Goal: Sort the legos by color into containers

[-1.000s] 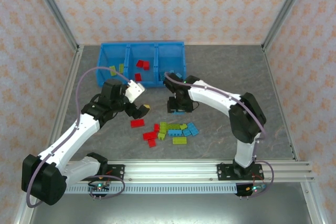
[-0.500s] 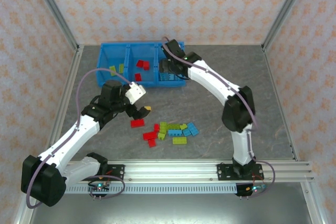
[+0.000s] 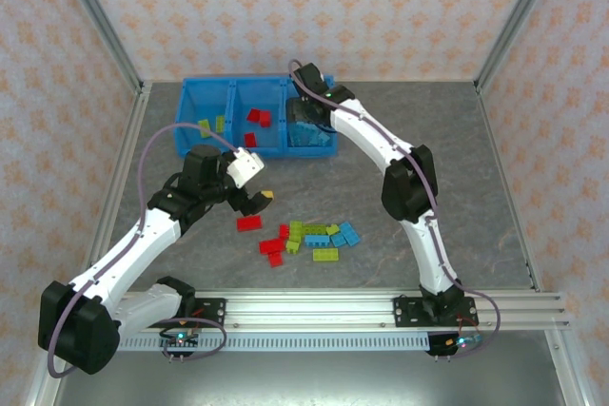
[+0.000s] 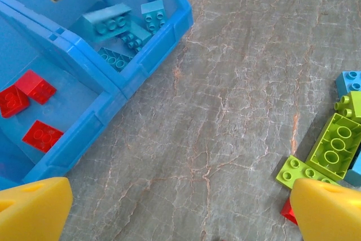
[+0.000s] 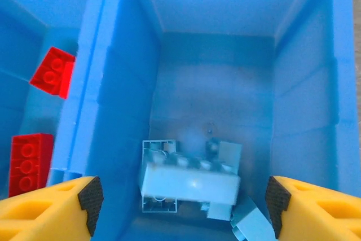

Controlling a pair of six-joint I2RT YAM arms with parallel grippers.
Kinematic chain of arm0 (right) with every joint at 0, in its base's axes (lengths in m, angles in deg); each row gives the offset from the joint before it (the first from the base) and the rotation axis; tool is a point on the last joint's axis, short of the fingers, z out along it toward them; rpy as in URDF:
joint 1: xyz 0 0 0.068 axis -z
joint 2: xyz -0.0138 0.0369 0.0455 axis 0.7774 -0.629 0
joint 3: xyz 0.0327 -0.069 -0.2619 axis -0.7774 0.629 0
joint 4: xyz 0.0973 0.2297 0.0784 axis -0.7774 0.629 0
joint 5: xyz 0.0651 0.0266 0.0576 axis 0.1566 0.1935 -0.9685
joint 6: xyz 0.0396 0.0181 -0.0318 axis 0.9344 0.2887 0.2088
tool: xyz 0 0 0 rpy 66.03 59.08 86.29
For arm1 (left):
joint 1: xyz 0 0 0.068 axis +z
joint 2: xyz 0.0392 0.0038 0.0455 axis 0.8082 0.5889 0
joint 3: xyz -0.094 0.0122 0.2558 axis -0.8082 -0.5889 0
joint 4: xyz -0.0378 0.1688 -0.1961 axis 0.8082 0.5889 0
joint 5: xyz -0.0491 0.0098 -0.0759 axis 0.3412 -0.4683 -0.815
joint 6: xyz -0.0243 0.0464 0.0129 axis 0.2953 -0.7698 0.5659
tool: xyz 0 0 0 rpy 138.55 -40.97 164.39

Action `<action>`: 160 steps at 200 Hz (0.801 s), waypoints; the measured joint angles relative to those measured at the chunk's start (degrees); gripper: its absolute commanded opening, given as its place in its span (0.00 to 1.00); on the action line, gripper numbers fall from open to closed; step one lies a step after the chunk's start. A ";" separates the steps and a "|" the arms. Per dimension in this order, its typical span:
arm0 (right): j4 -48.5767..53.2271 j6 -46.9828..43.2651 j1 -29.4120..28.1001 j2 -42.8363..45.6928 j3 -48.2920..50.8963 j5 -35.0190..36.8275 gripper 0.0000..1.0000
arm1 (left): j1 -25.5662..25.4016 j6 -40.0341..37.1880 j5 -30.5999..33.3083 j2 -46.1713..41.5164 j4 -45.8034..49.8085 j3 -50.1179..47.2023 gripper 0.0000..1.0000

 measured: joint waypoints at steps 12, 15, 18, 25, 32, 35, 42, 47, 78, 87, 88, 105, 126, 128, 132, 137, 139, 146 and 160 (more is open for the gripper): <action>0.13 -0.07 0.00 0.44 -0.09 0.00 0.79 | 0.00 0.02 0.22 0.20 -0.15 0.00 1.00; 0.22 -0.09 0.00 0.61 -0.11 0.02 0.78 | 0.00 0.04 0.26 0.28 -0.22 0.00 1.00; 0.35 -0.17 0.02 0.74 -0.13 0.00 0.79 | 0.00 0.07 0.46 0.39 -0.37 0.00 1.00; 0.79 -0.26 0.02 1.14 -0.22 0.00 0.79 | 0.00 0.24 0.79 0.61 -0.57 0.00 1.00; 1.14 -0.28 0.02 1.62 -0.26 0.02 0.79 | 0.00 0.55 1.38 0.85 -0.83 0.00 1.00; 1.31 -0.33 0.02 2.01 -0.26 0.04 0.78 | 0.00 0.61 1.55 0.96 -1.01 0.00 1.00; 1.62 -0.42 0.02 2.80 -0.22 0.07 0.79 | 0.00 1.14 2.16 1.27 -1.38 0.00 1.00; 1.77 -0.44 0.02 3.52 -0.02 0.04 0.79 | 0.00 1.62 2.75 1.42 -1.64 0.00 1.00; 1.57 -0.98 0.02 14.67 7.32 -0.39 0.81 | 0.04 9.97 8.90 3.06 -2.36 0.90 0.98; 1.55 -1.46 0.02 19.43 10.47 -0.96 0.82 | 0.04 13.99 11.56 4.17 -0.79 2.64 0.95; 1.55 -1.46 0.02 19.87 10.73 -0.98 0.82 | 0.04 15.08 11.98 4.44 -0.33 3.04 0.95; 1.33 -2.64 0.02 28.61 16.11 -2.29 0.85 | 0.00 25.27 16.70 7.39 5.29 9.07 0.89; 1.33 -3.89 0.00 38.18 22.10 -3.52 0.94 | -1.60 38.23 21.55 9.35 13.35 15.52 0.82; 1.46 -3.72 0.02 39.06 22.64 -3.56 0.95 | -1.90 39.69 21.94 9.38 14.29 15.91 0.81; 1.53 -4.07 0.00 40.22 23.58 -3.69 0.98 | -2.60 42.27 22.86 9.44 16.02 16.63 0.81; 1.75 -3.89 0.02 41.79 24.83 -3.96 1.00 | -3.63 45.57 23.74 9.46 17.99 17.16 0.81; 1.75 -4.22 0.02 42.40 25.38 -4.13 0.99 | -4.07 46.56 24.13 9.44 18.91 17.35 0.81; 2.03 -4.28 0.02 44.15 27.15 -4.61 0.99 | -5.68 50.58 25.18 9.38 21.64 17.49 0.81; 2.91 -4.04 0.02 46.21 30.36 -5.73 0.99 | -8.98 57.92 26.69 9.46 26.69 16.90 0.84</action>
